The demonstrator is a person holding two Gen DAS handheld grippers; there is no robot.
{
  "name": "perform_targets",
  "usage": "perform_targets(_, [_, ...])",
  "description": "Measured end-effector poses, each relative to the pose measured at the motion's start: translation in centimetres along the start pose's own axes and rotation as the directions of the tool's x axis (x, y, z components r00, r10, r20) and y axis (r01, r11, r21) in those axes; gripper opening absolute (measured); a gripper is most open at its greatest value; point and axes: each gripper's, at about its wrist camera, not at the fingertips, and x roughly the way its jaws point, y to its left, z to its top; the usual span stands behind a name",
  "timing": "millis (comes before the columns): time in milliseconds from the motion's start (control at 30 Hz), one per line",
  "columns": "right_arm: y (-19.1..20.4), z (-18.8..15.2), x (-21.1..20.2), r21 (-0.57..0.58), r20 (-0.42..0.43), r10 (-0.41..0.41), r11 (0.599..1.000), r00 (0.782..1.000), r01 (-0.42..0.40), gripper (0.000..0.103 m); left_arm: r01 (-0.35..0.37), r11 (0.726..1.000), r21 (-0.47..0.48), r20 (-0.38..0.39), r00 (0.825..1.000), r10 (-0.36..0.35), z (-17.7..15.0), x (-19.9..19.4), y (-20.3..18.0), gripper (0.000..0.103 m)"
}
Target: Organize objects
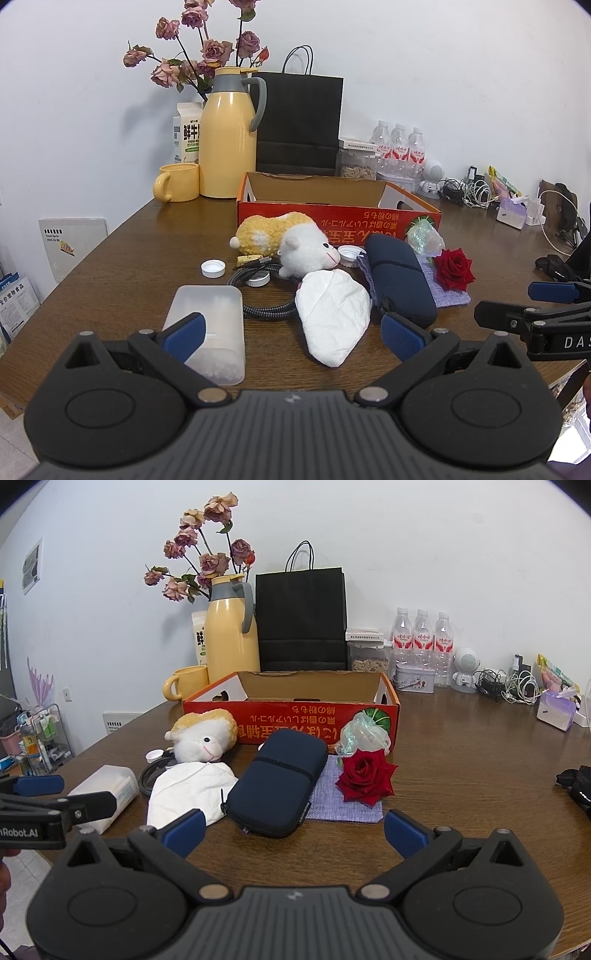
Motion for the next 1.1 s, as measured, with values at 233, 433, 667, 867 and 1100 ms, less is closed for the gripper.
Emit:
perform_targets(233, [0.0,-0.2,0.4,-0.001,-0.006,0.002,1.0,1.0,-0.002,0.103,-0.004,1.0,-0.001,-0.009,1.0,0.004,-0.2,0.4,0.1,0.103])
perform_targets(433, [-0.2,-0.2,1.1,0.0,-0.006,-0.007,1.0,1.0,0.007,0.103,-0.026,1.0,-0.009,-0.012,1.0,0.026,0.0,1.3,0.8,0.103])
perform_targets(667, [-1.0,-0.3,2.9,0.006,-0.025,-0.026,1.0,0.999,0.026,0.103,-0.099,0.995,-0.033,-0.037,0.995,0.098,0.3,3.2,2.4,0.103])
perform_targets(867, [-1.8,-0.4,4.5,0.007,-0.044,-0.04,0.999,0.998,0.041,0.103,-0.182,0.982,-0.057,-0.111,0.978,0.175,0.4,5.3,4.5,0.103])
perform_targets(1100, [-2.7,-0.4,6.4,-0.009,-0.057,-0.064,0.998,0.996,0.063,0.103,-0.195,0.977,-0.082,-0.174,0.968,0.179,0.4,7.6,5.7,0.1])
